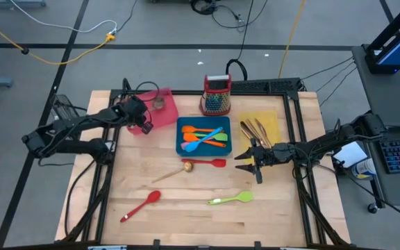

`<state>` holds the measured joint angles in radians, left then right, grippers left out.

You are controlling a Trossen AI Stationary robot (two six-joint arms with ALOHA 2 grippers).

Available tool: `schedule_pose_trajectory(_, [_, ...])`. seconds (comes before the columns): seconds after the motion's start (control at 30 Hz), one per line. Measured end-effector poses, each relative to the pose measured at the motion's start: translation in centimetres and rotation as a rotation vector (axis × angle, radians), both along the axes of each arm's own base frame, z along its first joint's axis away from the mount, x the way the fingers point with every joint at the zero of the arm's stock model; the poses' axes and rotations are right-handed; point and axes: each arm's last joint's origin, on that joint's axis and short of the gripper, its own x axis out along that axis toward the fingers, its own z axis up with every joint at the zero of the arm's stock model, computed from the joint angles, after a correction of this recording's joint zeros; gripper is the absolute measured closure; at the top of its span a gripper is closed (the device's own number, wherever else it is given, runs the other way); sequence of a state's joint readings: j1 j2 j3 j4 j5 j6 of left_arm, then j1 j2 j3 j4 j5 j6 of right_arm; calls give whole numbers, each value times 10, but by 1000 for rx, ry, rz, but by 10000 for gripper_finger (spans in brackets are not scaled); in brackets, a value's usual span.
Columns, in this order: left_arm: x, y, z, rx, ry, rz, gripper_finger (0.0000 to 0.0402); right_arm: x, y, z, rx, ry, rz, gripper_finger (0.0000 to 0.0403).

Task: Pick & Place Kitchen Items
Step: Put the brown serving spoon into the pink bin

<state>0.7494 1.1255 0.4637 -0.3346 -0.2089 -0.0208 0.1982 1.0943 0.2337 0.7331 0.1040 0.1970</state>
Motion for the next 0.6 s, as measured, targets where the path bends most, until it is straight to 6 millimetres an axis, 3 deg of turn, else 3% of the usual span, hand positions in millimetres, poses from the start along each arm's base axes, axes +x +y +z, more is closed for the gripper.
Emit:
schedule_pose_trajectory(0.23, [-7,-1,-13,10,-15,23,357,0,0,0,0,0,0,243])
schedule_pose_trajectory(0.6, [-5,3,-12,58,-71,-11,325,0,0,0,-3,0,-2,243])
